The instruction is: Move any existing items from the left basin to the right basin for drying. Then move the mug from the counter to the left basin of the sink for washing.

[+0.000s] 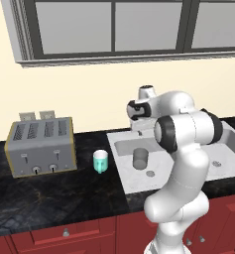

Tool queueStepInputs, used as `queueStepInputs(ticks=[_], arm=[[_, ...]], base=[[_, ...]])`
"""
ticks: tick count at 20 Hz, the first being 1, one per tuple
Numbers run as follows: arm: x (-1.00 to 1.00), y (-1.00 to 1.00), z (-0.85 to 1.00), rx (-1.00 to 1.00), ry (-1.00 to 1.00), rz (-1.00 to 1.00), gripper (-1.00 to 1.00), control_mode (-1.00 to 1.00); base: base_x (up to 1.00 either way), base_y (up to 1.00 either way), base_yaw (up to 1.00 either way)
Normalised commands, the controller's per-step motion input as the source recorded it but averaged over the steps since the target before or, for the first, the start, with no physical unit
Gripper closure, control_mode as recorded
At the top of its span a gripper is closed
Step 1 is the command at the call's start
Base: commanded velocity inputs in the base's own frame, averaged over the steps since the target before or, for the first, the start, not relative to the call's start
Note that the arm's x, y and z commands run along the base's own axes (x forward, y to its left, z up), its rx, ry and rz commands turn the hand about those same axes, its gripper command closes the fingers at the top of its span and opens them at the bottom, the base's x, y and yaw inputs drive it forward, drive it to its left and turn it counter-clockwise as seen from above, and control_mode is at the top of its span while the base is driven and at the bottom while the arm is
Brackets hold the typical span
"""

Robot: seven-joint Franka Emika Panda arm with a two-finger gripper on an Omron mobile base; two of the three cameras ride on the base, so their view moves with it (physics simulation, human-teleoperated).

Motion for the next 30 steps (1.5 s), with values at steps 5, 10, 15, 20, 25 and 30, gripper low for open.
queueStepInputs(ticks=[5, 10, 15, 20, 25, 30], arm=[[0.0, 0.0, -0.38, 0.0, 0.0, 0.0, -1.0, -1.0], [0.0, 0.0, -0.27, 0.0, -0.01, 0.0, -1.0, -1.0], [0.0, 0.0, -0.27, 0.0, 0.0, 0.0, -1.0, -1.0], [0.0, 0.0, -0.26, 0.0, 0.0, 0.0, -1.0, -1.0], [0.0, 0.0, -0.13, 0.0, 0.0, 0.0, -1.0, -1.0], [0.0, -0.02, 0.0, 0.0, 0.0, 0.0, -1.0, -1.0]], base=[[0.0, 0.0, 0.0], [0.0, 0.0, 0.0], [0.0, 0.0, 0.0], [0.0, 0.0, 0.0], [0.0, 0.0, 0.0], [0.0, 0.0, 0.0]])
